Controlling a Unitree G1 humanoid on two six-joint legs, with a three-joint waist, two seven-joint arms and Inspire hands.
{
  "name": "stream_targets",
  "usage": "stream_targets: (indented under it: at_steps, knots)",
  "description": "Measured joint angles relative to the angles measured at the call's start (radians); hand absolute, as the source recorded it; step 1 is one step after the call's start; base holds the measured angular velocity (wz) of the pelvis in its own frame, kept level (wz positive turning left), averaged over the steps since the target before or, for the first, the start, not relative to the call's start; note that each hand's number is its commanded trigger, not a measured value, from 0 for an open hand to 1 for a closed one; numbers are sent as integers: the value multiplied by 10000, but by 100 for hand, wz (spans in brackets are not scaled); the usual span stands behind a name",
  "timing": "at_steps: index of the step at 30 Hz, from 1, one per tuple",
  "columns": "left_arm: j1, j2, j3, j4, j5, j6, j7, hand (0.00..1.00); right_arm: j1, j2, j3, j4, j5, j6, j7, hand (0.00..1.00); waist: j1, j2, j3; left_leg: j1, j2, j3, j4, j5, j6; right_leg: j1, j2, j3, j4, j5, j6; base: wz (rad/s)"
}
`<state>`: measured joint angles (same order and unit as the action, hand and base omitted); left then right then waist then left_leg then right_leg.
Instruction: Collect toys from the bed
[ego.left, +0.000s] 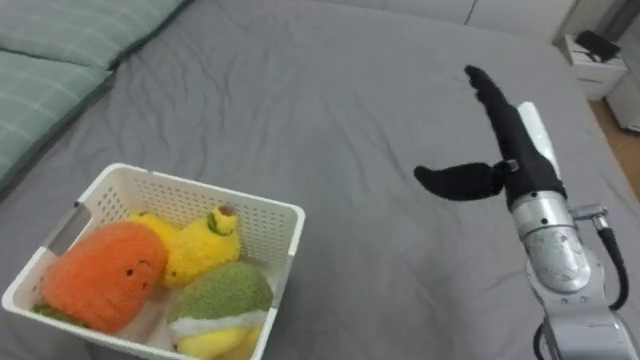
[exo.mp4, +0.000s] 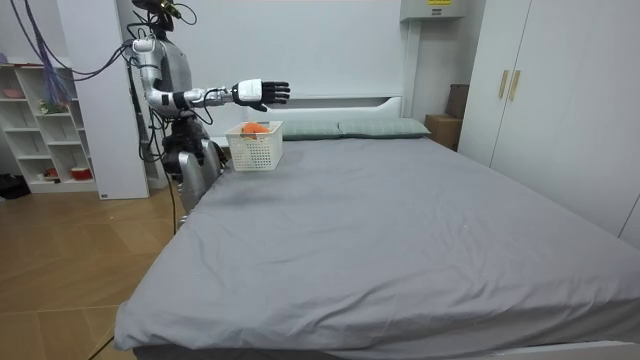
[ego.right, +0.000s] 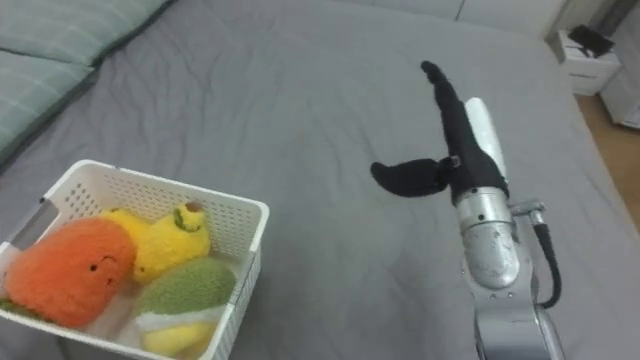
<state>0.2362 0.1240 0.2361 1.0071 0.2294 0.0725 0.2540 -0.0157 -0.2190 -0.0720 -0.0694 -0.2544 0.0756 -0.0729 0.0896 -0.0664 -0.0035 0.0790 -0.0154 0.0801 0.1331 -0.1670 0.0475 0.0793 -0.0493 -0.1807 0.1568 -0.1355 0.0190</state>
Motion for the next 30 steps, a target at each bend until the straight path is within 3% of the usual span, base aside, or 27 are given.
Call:
stream_targets:
  at_steps: [3,10,18,21,27,30]
  knots:
    - [21,-41,10,0,-2,92,35,0,221,-19,-491,2,262,-293,-404,0,-312,-41,-22,-40,23,194,9,-12,4,-150,20,155,45,7,-10,-15]
    - [37,-70,-35,338,-27,132,127,0,883,-19,-1226,468,1791,-678,-1719,0,-833,160,96,-51,43,284,2,-8,4,-270,29,255,128,9,-12,-4]
    - [113,-128,-37,345,-431,134,409,0,1693,286,-1471,2048,2774,-767,-3165,0,-1230,142,85,-28,37,309,1,-9,2,-293,37,286,73,-7,-8,-1]
    - [152,-158,-46,350,-445,134,467,0,1925,291,-1459,2796,3211,-980,-3556,0,-1169,146,85,51,56,471,-24,-12,-3,-286,77,478,89,-9,-8,-12]
    - [195,-200,-129,322,-1306,92,591,0,1963,353,-1450,5383,6327,-1309,-3841,0,-1172,254,119,179,70,550,0,-24,-9,-283,82,565,87,-55,-7,-3]
    - [189,-210,-96,354,-1604,54,599,0,1996,459,-1577,7141,7966,-1365,-3811,0,-1271,305,83,195,62,483,-2,-26,-12,-247,78,490,94,-72,-8,2]
